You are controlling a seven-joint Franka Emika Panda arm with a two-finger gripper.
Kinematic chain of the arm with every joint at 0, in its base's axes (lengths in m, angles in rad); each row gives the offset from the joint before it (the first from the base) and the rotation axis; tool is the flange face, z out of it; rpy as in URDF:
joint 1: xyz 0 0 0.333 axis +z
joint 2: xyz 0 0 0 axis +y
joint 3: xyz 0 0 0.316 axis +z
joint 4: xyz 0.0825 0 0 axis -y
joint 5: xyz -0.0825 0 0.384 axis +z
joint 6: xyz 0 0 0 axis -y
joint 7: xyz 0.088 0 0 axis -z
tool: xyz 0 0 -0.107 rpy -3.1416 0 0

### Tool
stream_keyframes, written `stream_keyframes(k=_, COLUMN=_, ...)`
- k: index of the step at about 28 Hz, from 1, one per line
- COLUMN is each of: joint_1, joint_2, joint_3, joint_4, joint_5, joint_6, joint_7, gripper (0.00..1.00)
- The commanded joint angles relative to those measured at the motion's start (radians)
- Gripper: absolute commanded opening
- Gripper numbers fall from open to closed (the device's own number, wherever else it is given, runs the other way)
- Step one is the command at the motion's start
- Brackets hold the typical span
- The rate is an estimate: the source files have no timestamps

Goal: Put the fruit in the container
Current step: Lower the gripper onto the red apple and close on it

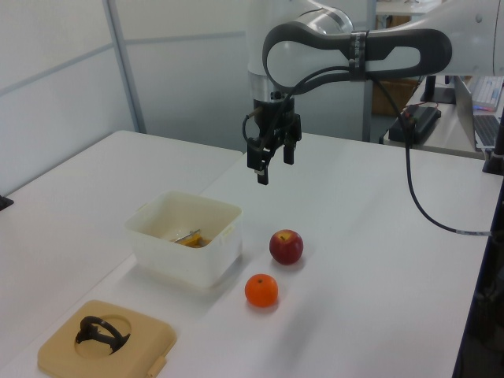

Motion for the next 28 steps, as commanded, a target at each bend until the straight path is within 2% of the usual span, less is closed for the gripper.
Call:
stream_keyframes(k=1, joint_1=-0.014, joint_2=0.011, joint_3=-0.011, joint_4=0.007, joint_5=0.035, joint_6=0.021, joint_7=-0.014, gripper=1.0)
stream_keyframes(k=6, joint_1=-0.038, joint_2=0.043, joint_3=-0.017, joint_4=0.007, joint_5=0.038, joint_6=0.021, joint_7=-0.025, gripper=1.0)
stream_keyframes(k=13, joint_1=-0.041, joint_2=0.133, joint_3=-0.018, joint_4=0.004, joint_5=0.016, joint_6=0.057, joint_7=-0.028, gripper=1.0)
stream_keyframes(k=16, joint_1=-0.041, joint_2=0.17, joint_3=-0.018, joint_4=-0.003, joint_5=-0.007, joint_6=0.111, joint_7=-0.028, gripper=1.0)
stream_keyframes(k=19, joint_1=-0.039, joint_2=0.227, joint_3=-0.017, joint_4=-0.011, joint_5=-0.063, joint_6=0.168, joint_7=-0.028, gripper=1.0)
stream_keyframes(k=24, joint_1=-0.034, joint_2=0.293, joint_3=-0.017, joint_4=-0.02, joint_5=-0.083, joint_6=0.246, joint_7=-0.026, gripper=1.0)
stream_keyframes(k=28, joint_1=-0.027, joint_2=0.32, joint_3=-0.017, joint_4=-0.042, joint_5=-0.126, joint_6=0.286, joint_7=-0.015, gripper=1.0)
